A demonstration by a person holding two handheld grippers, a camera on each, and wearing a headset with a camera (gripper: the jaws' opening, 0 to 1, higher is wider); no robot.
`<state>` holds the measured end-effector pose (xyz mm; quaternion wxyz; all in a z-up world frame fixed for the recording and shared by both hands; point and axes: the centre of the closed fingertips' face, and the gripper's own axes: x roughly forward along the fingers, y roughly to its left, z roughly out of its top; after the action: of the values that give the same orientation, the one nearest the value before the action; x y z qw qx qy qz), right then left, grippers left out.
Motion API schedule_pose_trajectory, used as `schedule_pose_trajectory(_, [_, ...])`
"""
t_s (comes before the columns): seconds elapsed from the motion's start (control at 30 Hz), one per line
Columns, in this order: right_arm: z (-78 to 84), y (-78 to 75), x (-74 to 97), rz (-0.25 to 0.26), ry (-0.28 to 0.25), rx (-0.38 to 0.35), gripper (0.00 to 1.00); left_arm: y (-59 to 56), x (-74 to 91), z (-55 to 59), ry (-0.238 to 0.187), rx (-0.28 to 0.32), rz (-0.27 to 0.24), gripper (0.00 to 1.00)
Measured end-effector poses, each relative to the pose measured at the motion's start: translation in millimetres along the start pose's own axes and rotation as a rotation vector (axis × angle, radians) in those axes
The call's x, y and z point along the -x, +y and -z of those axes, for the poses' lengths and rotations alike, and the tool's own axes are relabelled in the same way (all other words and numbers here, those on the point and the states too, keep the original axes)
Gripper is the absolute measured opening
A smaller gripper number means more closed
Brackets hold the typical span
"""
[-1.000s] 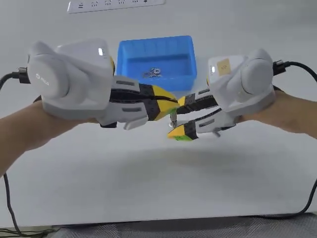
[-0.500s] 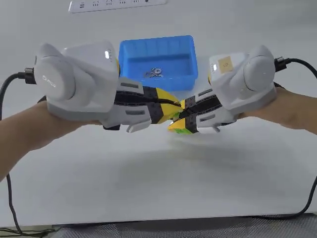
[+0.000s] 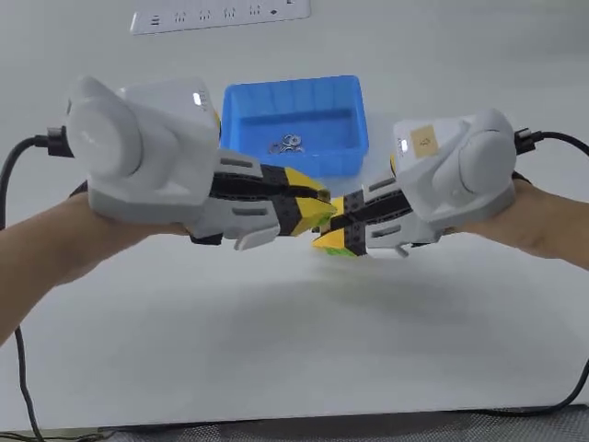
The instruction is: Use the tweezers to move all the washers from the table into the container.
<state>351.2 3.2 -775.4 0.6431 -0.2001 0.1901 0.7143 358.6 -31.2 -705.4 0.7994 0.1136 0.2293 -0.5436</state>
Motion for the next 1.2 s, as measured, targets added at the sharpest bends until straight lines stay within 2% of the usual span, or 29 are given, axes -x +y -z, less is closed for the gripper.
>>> schedule_pose_trajectory(0.1, [0.0,-1.1,0.4,0.010,0.006,0.007,0.09,0.3,1.3,2.7,0.017,-0.009,-0.003,0.12])
schedule_pose_trajectory(0.23, [-0.2,-1.7,1.8,0.022,0.016,0.018,0.09,-0.7,4.8,1.9,0.015,-0.005,-0.008,0.18])
schedule_pose_trajectory(0.37, [-5.3,-1.7,4.2,0.033,0.011,0.025,0.09,0.0,8.6,3.3,0.024,-0.010,-0.024,0.20])
schedule_pose_trajectory(0.5, [-11.4,-1.1,6.5,0.043,0.002,0.025,0.09,2.5,15.2,4.7,0.037,-0.038,-0.069,0.23])
schedule_pose_trajectory(0.63, [-18.8,1.4,9.9,0.044,0.000,0.033,0.09,1.8,26.2,6.9,0.034,-0.019,-0.094,0.29])
schedule_pose_trajectory(0.73, [-25.9,2.6,13.3,0.045,-0.006,0.041,0.09,3.3,36.2,9.9,0.037,-0.050,-0.135,0.30])
schedule_pose_trajectory(0.87, [-38.9,2.1,18.0,0.053,-0.030,0.044,0.09,1.2,50.5,16.7,0.041,-0.029,-0.162,0.36])
schedule_pose_trajectory(1.0, [-50.9,-0.5,23.0,0.066,-0.043,0.052,0.09,8.0,68.3,23.4,0.058,-0.047,-0.254,0.44])
schedule_pose_trajectory(1.13, [-63.2,-3.5,29.7,0.074,-0.044,0.075,0.09,5.8,79.1,27.8,0.045,-0.010,-0.267,0.52])
schedule_pose_trajectory(1.2, [-68.8,-6.1,32.4,0.079,-0.044,0.086,0.09,3.7,82.8,36.6,0.085,-0.003,-0.266,0.55])
